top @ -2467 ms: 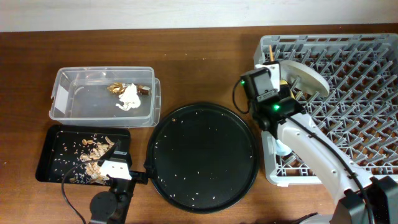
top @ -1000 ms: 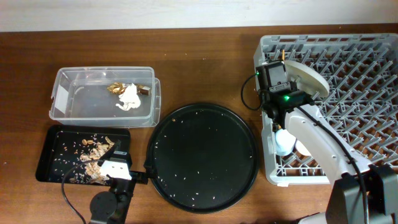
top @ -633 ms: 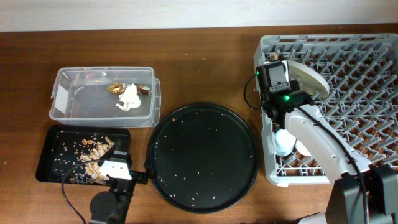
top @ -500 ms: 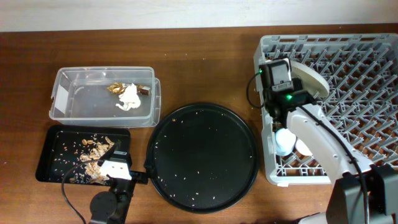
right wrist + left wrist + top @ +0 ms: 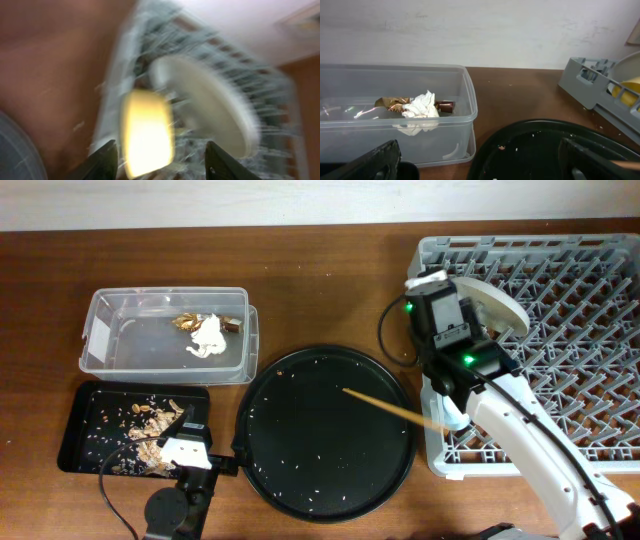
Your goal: Sort waste into correct bins and load items into the dishwasher rack
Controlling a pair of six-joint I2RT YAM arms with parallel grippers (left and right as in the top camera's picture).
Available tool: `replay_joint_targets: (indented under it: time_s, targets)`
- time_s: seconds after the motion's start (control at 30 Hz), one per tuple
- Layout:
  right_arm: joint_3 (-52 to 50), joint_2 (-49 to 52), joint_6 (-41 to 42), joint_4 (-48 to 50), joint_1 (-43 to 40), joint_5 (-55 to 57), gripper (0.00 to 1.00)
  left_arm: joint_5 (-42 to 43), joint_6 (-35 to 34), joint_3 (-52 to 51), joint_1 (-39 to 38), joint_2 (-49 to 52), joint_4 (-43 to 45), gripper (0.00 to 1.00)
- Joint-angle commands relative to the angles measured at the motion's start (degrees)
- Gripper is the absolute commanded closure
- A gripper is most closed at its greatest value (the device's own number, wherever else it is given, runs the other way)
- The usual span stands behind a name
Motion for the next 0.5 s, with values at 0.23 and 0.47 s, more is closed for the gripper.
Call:
replay_joint_targets:
  time_s: [0.23, 0.47]
  targets:
    - [-0.11, 1.18, 9.05, -18.18, 8.37, -40.65, 0.45, 0.61, 0.68, -0.44, -0.22, -0.33, 0.13, 0.01]
    - [-2.56, 7.91, 20.65, -16.20, 21.64, -54.38, 0.45, 0.61, 0.68, -0.44, -0.22, -0.33, 0.13, 0.01]
